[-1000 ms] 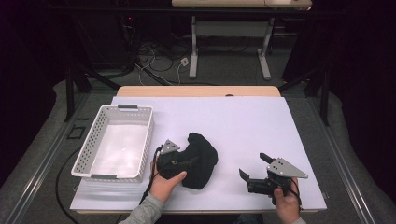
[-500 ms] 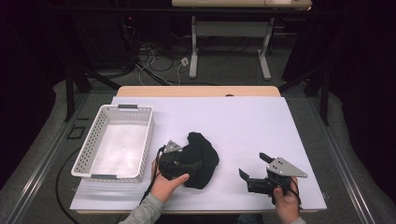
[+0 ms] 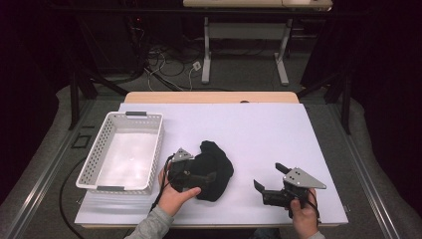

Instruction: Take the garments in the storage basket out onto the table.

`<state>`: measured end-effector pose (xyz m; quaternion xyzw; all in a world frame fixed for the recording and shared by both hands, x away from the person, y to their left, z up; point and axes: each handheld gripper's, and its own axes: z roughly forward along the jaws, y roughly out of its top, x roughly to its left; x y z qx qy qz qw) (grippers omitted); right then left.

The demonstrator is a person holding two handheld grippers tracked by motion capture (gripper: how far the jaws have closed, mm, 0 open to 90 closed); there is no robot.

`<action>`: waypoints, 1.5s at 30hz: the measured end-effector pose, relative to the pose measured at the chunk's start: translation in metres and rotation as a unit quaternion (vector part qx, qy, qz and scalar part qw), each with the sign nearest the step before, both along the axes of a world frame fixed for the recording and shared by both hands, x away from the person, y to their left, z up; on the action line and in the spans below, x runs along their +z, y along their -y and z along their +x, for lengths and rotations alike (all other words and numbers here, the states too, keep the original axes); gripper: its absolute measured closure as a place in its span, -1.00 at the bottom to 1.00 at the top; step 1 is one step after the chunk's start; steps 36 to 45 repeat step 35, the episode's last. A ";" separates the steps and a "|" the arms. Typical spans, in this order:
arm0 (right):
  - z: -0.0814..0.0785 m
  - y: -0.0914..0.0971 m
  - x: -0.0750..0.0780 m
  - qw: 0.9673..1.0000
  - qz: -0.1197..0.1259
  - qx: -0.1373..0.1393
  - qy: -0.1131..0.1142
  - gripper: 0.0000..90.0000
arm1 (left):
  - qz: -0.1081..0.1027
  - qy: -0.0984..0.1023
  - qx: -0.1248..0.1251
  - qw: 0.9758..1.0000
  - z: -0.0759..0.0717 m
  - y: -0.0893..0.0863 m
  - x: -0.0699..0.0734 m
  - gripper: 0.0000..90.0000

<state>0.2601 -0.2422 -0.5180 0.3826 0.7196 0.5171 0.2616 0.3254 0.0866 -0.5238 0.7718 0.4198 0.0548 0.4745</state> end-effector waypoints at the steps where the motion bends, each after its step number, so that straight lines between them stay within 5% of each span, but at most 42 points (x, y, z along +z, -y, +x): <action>1: 0.000 0.000 0.000 1.000 -0.001 0.000 -0.001 -0.87 | -0.008 0.007 -0.005 1.000 -0.001 -0.001 0.003 -1.00; 11: -0.001 -0.001 0.001 1.000 0.000 0.000 0.002 -0.87 | -0.017 0.053 -0.037 0.998 -0.012 -0.010 0.025 -1.00; 16: -0.002 -0.001 0.002 1.000 -0.002 0.000 0.003 -0.87 | -0.020 0.059 -0.040 0.997 -0.015 -0.016 0.035 -1.00; 26: -0.003 0.000 0.002 1.000 0.001 -0.002 0.005 -0.87 | -0.051 0.082 -0.025 0.995 -0.017 -0.046 0.060 -1.00; 34: 0.000 0.002 0.000 1.000 -0.006 -0.011 -0.003 -0.87 | -0.074 0.104 0.021 0.992 -0.013 -0.083 0.075 -1.00; 45: 0.000 0.002 0.000 1.000 -0.006 -0.011 -0.003 -0.87 | -0.074 0.104 0.021 0.992 -0.013 -0.083 0.075 -1.00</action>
